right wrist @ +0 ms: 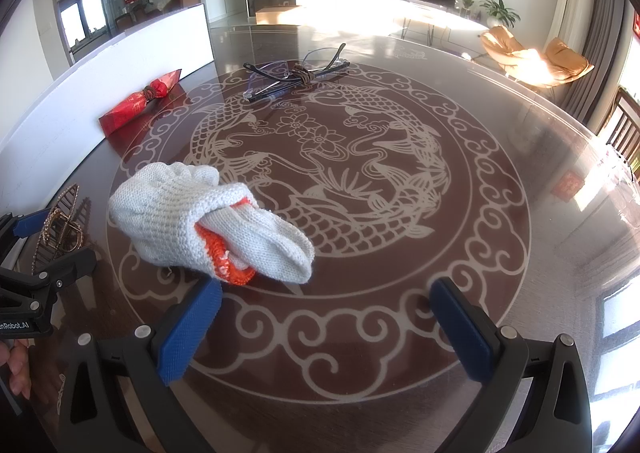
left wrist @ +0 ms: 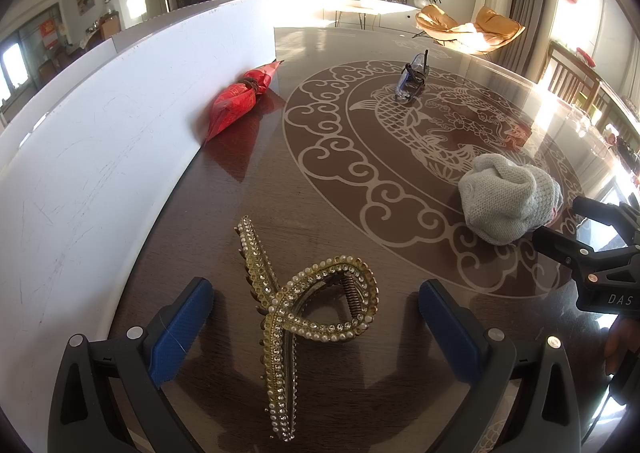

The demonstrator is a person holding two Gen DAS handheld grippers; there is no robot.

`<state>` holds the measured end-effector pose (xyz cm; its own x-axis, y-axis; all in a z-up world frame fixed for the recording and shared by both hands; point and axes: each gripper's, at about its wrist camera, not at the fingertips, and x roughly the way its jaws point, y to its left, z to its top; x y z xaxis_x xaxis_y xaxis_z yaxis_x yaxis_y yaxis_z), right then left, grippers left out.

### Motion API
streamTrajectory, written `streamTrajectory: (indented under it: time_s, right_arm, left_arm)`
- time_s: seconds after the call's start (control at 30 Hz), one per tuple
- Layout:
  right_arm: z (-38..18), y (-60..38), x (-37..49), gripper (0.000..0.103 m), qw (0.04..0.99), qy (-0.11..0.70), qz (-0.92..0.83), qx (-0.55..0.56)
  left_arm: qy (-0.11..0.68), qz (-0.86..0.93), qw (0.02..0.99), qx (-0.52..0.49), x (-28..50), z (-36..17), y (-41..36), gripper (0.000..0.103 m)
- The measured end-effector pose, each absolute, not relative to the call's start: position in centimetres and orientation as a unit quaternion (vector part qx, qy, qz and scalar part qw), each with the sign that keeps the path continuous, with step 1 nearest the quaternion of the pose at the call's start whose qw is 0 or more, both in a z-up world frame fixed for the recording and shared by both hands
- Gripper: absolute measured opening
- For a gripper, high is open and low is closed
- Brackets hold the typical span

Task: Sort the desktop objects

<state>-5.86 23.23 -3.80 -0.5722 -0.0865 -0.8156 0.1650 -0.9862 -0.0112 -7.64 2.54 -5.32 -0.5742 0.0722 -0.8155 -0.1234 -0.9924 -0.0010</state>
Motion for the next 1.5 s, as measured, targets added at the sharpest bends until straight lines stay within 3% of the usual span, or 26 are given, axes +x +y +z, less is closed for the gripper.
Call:
streamTrajectory:
  time_s: [0.57, 0.7, 0.83, 1.0, 1.03, 1.07, 1.1, 1.13, 1.17, 1.2, 1.5]
  right_arm:
    - [-3.8, 23.3, -5.8, 0.103, 0.077, 0.044, -0.884, 0.459]
    - [-3.1, 23.1, -5.4, 0.103, 0.157, 0.086, -0.865, 0.47]
    - [-1.2, 20.6, -5.6, 0.103, 0.201, 0.208, -0.859, 0.422]
    - [-1.5, 17.0, -9.0, 0.1, 0.291, 0.212, -0.816, 0.452]
    - [-1.9, 16.5, -9.6, 0.093, 0.316, 0.191, -0.801, 0.472]
    - [-2.2, 16.1, -10.0, 0.064, 0.323, 0.176, -0.792, 0.488]
    - [-2.2, 16.0, -10.1, 0.06, 0.314, 0.17, -0.794, 0.493]
    - [-1.8, 16.1, -9.8, 0.058, 0.309, 0.158, -0.803, 0.485]
    - [-1.4, 16.3, -9.4, 0.056, 0.309, 0.139, -0.81, 0.479]
    - [-0.9, 16.7, -8.7, 0.056, 0.308, 0.119, -0.816, 0.474]
    - [1.9, 22.6, -1.1, 0.056, 0.254, 0.027, -0.859, 0.444]
  left_arm:
    - [0.028, 0.887, 0.057, -0.458, -7.6, -5.3, 2.5, 0.103]
    - [0.028, 0.887, 0.057, -0.458, -7.6, -5.3, 2.5, 0.103]
    - [0.028, 0.887, 0.055, -0.458, -7.7, -5.4, 2.5, 0.103]
    - [0.002, 0.889, 0.072, -0.451, -7.7, -5.0, 1.9, 0.103]
    - [-0.015, 0.891, 0.08, -0.446, -7.6, -4.8, 1.4, 0.1]
    - [-0.033, 0.896, 0.088, -0.435, -7.5, -4.6, 0.8, 0.09]
    - [-0.043, 0.899, 0.089, -0.427, -7.5, -4.4, 0.2, 0.067]
    - [-0.049, 0.9, 0.089, -0.425, -7.7, -4.3, -0.3, 0.055]
    - [-0.063, 0.9, 0.093, -0.422, -7.7, -4.2, -0.8, 0.053]
    - [-0.08, 0.898, 0.097, -0.421, -7.8, -4.2, -1.2, 0.044]
    - [-0.138, 0.903, 0.138, -0.383, -5.7, -2.2, -1.6, 0.045]
